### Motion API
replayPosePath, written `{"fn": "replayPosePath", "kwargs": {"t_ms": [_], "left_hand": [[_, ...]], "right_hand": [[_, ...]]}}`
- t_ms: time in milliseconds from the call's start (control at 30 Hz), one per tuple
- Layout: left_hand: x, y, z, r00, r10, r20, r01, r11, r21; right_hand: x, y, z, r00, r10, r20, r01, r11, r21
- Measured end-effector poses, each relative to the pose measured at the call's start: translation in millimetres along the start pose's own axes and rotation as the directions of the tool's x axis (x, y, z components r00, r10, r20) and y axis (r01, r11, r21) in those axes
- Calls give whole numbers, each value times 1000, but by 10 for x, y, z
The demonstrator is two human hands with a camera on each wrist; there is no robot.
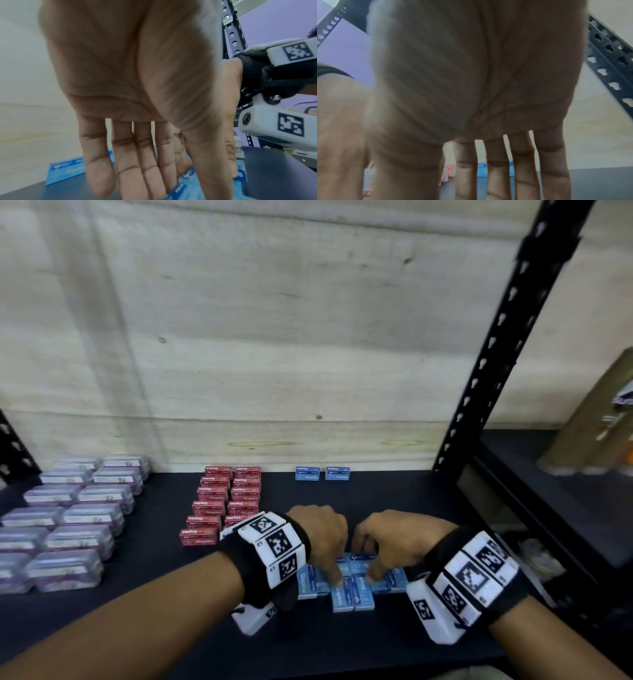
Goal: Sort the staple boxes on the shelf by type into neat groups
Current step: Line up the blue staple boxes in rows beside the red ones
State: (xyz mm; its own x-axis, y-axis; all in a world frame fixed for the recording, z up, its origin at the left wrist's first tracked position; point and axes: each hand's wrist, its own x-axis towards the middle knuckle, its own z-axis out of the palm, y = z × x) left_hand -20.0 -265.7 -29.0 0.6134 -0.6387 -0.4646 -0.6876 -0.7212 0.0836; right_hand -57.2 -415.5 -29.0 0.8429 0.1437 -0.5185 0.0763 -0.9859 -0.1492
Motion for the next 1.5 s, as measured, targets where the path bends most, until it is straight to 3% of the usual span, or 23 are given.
{"fn": "replayPosePath", "kwargs": {"t_ms": [200, 400, 700, 900, 1200, 1500], "left_hand": [[23, -62, 46, 1000, 19, -20, -20, 997, -78], [152, -170, -50, 993, -7, -118, -2, 996, -84], [576, -537, -315, 975, -71, -208, 60, 996, -59], [819, -709, -295, 942, -134, -308, 87, 983, -161], [813, -794, -165, 945, -207, -254, 168, 972, -167], [729, -860, -101, 930, -265, -254, 242, 963, -116]], "right_hand": [[39, -15, 65, 1000, 17, -24, -17, 1000, -25], [160, 93, -108, 996, 27, -80, -30, 999, -28], [735, 350, -427, 994, 63, -90, -65, 998, -23], [996, 405, -499, 984, 27, -177, -26, 1000, 12], [1029, 465, -422, 977, 40, -210, -24, 997, 74], [903, 498, -415, 970, 120, -213, -106, 991, 76]]}}
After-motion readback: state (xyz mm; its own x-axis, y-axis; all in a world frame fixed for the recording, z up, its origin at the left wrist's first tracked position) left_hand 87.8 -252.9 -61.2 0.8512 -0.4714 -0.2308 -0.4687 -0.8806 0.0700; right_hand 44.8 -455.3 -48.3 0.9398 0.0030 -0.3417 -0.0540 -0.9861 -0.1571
